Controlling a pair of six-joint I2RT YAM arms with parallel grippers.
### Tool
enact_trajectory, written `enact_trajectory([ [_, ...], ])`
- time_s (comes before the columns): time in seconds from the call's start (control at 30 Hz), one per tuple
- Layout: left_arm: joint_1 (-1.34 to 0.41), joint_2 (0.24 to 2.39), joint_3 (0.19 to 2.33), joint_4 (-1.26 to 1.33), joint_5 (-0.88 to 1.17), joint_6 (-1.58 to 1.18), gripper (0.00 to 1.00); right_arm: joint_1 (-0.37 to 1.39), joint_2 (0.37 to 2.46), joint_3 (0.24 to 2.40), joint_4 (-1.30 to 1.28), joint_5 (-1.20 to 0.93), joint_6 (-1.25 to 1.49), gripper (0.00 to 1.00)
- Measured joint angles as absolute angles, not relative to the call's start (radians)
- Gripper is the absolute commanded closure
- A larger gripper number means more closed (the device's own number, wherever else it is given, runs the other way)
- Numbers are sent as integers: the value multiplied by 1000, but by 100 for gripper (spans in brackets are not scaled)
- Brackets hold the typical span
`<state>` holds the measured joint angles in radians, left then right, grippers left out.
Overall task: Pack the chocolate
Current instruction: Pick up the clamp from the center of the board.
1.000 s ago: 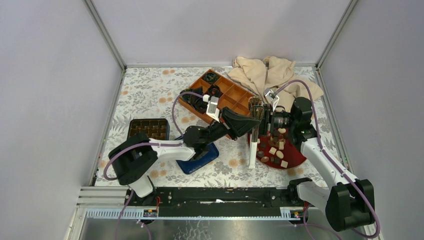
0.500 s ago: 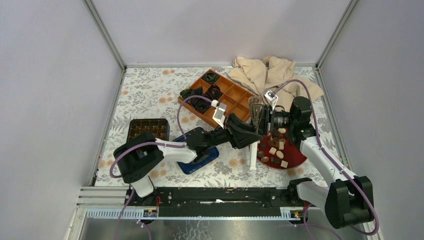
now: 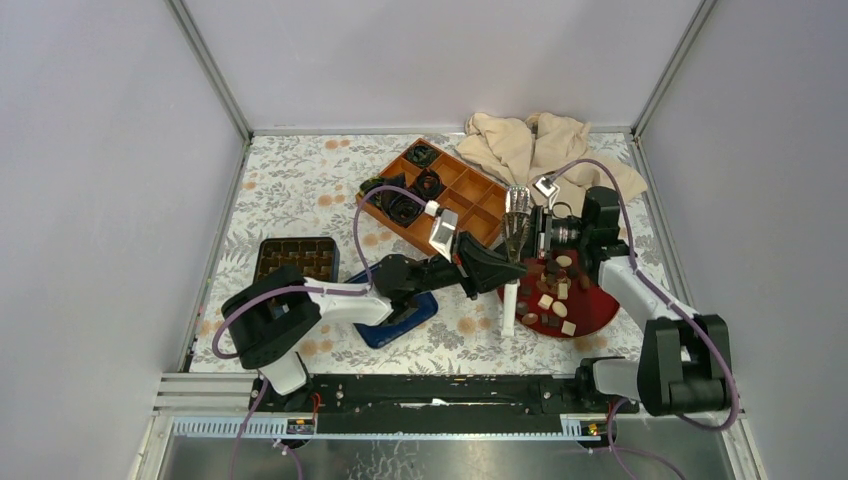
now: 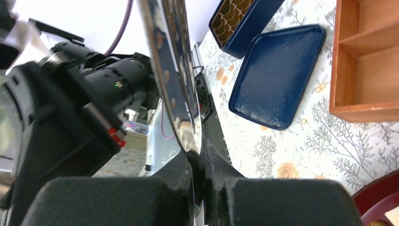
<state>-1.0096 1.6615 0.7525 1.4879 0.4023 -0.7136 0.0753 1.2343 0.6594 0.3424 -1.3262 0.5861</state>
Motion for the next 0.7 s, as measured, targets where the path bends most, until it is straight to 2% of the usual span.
enact_trajectory([
  [0.17, -1021, 1661, 775, 1440, 430, -686, 100, 73, 1320, 661, 341, -1345, 608, 100],
  [0.5, -1020, 1718, 822, 1465, 411, -737, 100, 59, 1256, 661, 359, -1366, 587, 100],
  [0.53, -1020, 1722, 826, 1465, 413, -743, 97, 57, 1262, 661, 358, -1372, 589, 100],
  [0.57, -1020, 1724, 828, 1464, 412, -749, 88, 56, 1268, 661, 356, -1375, 591, 100],
  [0.6, -1020, 1726, 829, 1464, 411, -754, 71, 56, 1275, 661, 356, -1381, 593, 100],
  [0.63, -1020, 1727, 829, 1464, 405, -758, 58, 56, 1277, 661, 359, -1383, 599, 100],
  [0.7, -1020, 1725, 818, 1470, 385, -782, 37, 55, 1276, 658, 399, -1383, 612, 100],
])
